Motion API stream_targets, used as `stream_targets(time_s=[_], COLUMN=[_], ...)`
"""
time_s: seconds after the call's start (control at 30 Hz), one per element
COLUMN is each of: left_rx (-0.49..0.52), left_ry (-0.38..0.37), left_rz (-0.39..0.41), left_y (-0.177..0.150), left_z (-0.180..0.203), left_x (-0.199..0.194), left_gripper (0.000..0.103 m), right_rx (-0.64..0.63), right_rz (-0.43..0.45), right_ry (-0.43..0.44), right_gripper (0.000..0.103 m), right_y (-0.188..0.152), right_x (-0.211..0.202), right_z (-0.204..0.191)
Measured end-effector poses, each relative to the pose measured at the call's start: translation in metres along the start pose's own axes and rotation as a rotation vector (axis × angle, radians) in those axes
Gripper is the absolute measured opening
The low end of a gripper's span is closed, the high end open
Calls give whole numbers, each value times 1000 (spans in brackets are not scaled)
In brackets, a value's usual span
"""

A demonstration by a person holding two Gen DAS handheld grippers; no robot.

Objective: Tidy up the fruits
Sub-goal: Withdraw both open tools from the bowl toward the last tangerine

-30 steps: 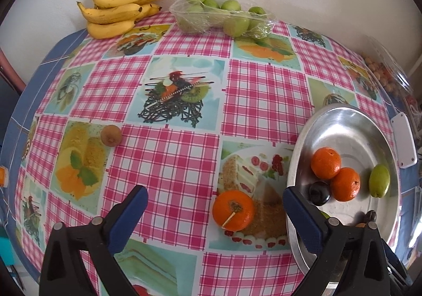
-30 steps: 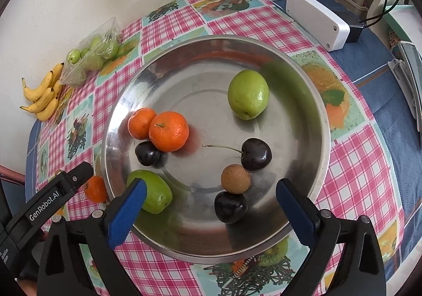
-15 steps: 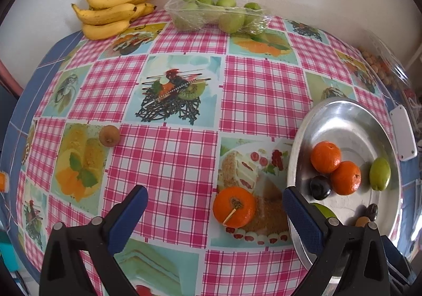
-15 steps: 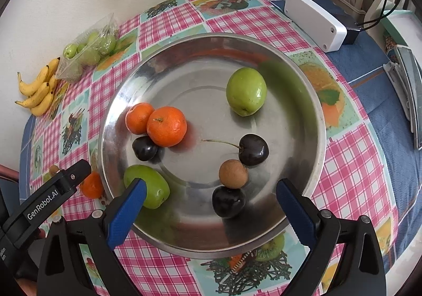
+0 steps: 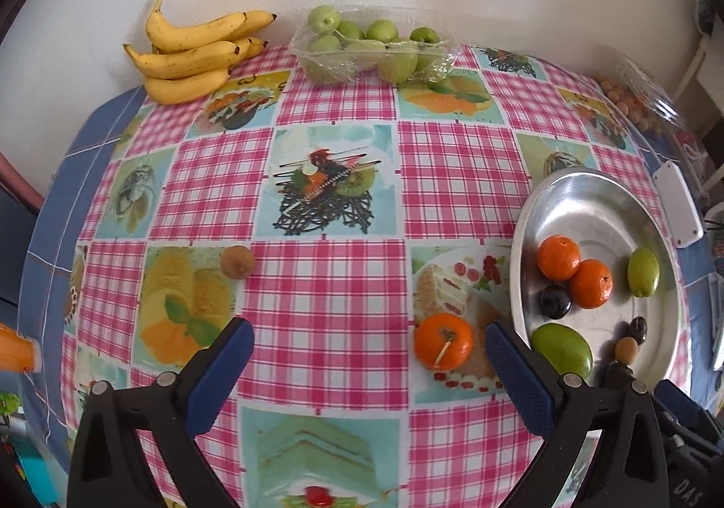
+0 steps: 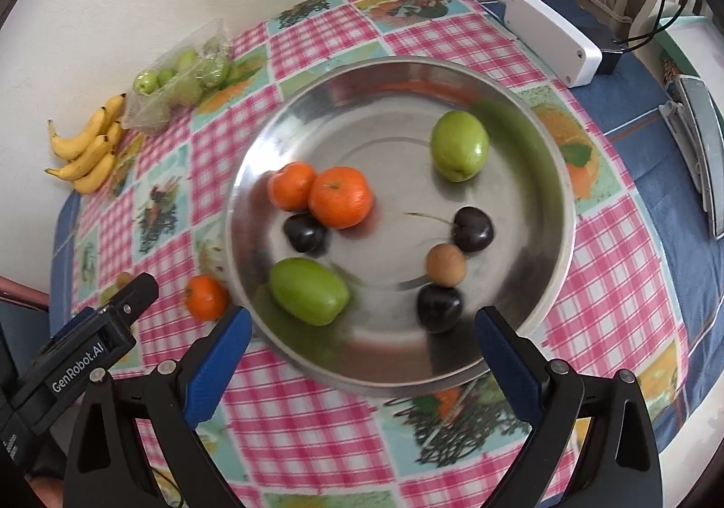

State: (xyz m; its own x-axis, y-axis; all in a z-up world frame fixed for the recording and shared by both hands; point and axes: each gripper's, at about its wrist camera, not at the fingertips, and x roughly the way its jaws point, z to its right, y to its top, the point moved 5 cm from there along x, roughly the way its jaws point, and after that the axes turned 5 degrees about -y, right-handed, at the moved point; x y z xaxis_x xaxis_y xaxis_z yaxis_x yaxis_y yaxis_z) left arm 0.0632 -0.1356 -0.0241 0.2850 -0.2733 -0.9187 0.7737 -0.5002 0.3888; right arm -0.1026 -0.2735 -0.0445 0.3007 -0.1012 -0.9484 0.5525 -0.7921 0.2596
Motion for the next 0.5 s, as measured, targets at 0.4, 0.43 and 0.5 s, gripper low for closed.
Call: stream_targets(time_s=[0.4,0.43,0.5], left_rx=[-89,-100,-117], left_ry=[25,28,32], left_rz=[31,34,36], left_y=[5,5,5], left_z=[-68,-76,-86], left_x=[-25,-27,-29], left_gripper=[103,103,103], right_rx=[-59,-68,-86], right_rz=[30,33,35], right_ry=[10,14,22], right_gripper=[99,99,99], right_y=[-8,-8,-10], right_x=[-13,-14,-14], right_z=[-46,-52,-63])
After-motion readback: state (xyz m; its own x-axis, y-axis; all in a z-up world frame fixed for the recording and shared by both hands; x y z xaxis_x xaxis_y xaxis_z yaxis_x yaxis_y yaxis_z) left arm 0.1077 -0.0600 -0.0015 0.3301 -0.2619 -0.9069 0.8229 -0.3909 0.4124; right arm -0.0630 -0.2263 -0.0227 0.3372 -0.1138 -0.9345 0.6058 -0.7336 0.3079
